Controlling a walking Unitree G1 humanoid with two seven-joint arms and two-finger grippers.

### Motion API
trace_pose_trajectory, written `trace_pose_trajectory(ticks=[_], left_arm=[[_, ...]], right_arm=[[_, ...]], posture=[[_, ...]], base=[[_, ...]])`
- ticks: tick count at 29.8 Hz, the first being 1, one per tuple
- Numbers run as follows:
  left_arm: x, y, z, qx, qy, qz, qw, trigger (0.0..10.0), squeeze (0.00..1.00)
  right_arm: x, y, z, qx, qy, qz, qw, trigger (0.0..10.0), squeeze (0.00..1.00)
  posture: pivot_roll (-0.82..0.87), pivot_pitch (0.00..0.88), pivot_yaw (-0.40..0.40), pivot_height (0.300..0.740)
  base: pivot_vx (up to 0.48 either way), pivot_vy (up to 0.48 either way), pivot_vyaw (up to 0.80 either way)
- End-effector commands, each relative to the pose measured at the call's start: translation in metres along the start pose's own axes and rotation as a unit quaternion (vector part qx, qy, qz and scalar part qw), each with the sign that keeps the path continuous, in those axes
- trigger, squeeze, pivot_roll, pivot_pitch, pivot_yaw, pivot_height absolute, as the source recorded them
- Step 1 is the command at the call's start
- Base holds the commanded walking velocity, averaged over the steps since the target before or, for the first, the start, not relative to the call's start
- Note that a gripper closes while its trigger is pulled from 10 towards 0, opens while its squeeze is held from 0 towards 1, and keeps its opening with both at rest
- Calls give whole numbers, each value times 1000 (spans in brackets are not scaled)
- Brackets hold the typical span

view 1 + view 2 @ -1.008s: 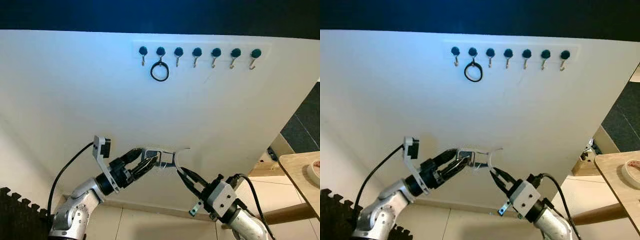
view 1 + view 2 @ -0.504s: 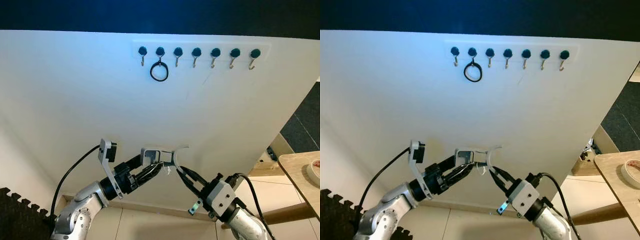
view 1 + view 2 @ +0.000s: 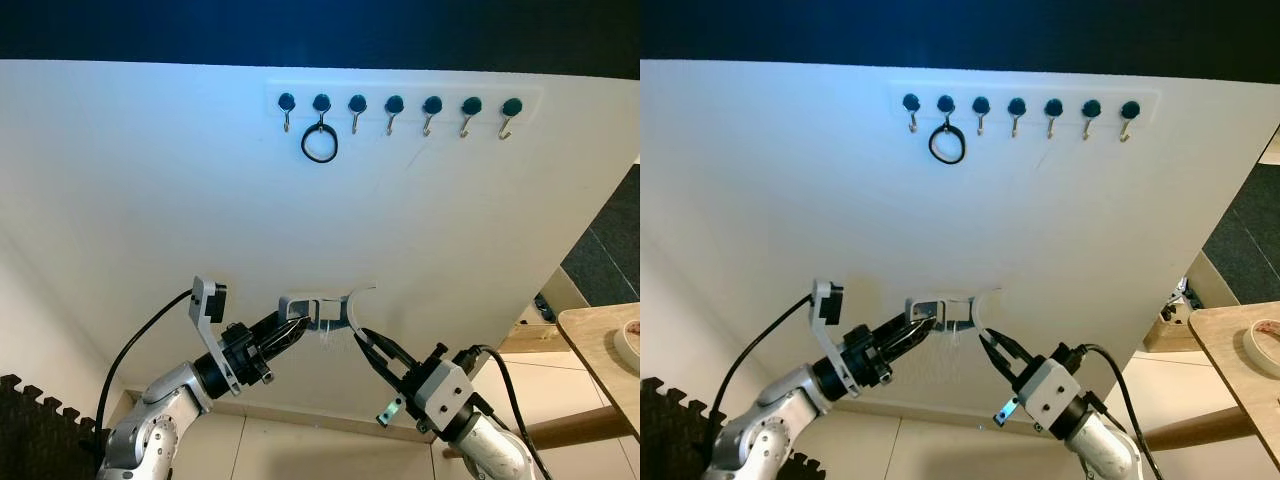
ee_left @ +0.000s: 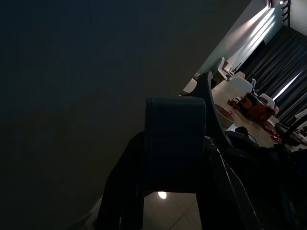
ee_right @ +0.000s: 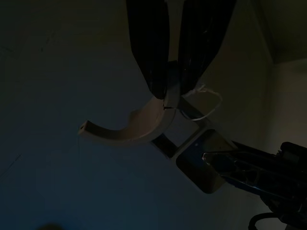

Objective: Hang keys on a hook

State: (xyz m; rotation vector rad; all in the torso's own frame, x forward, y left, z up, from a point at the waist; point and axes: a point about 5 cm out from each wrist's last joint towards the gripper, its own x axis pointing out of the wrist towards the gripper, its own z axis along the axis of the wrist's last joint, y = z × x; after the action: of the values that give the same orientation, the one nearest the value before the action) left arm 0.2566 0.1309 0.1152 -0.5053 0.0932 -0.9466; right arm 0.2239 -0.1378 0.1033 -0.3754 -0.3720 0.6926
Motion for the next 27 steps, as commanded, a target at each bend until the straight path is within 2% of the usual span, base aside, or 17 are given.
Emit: trace_pose_trajectory(ticks=[1, 13, 14, 15, 16, 20, 21, 22, 23, 27], left_arm=[[-1, 1, 1, 13, 1, 4, 1000, 0, 0], [-1, 1, 2, 12, -2, 6, 1000, 0, 0], [-1, 1, 2, 12, -3, 7, 1000, 0, 0], [-1, 1, 2, 12, -3, 7, 1000, 0, 0], [-2, 1, 2, 14, -4, 9, 1000, 0, 0], [-2, 2, 4, 17, -10, 16, 1000, 0, 0], [-2, 3, 5, 19, -13, 19, 1000, 0, 0], [-2, 3, 5, 19, -13, 19, 1000, 0, 0], [-3, 5, 6, 23, -16, 26, 999, 0, 0], [-4, 11, 9, 40, -30, 51, 997, 0, 0]], right_arm=[[1, 4, -1, 0, 3, 6, 1000, 10000, 0], [1, 3, -2, 0, 6, 1, 1000, 10000, 0], [0, 3, -3, 11, 7, -7, 1000, 10000, 196], [0, 3, -3, 11, 7, -7, 1000, 10000, 196], [0, 2, -3, 18, 8, -10, 1000, 10000, 1000], [-1, 1, -3, 10, 12, -15, 1000, 10000, 1000], [-1, 0, -3, 2, 12, -18, 1000, 10000, 459], [-1, 0, -3, 2, 12, -18, 1000, 10000, 459], [-1, -1, -4, -1, 13, -22, 1000, 10000, 0], [-5, -3, -6, -9, 18, -36, 999, 10000, 0]], posture=[[37, 50, 22, 740], [39, 51, 22, 740], [39, 51, 22, 740], [39, 51, 22, 740], [39, 54, 23, 740], [40, 55, 22, 740], [40, 54, 22, 740], [40, 54, 22, 740], [40, 54, 22, 740], [40, 54, 21, 740]], base=[[0, 0, 0], [0, 0, 0], [0, 0, 0], [0, 0, 0], [0, 0, 0], [0, 0, 0], [0, 0, 0], [0, 0, 0], [0, 0, 0], [0, 0, 0]])
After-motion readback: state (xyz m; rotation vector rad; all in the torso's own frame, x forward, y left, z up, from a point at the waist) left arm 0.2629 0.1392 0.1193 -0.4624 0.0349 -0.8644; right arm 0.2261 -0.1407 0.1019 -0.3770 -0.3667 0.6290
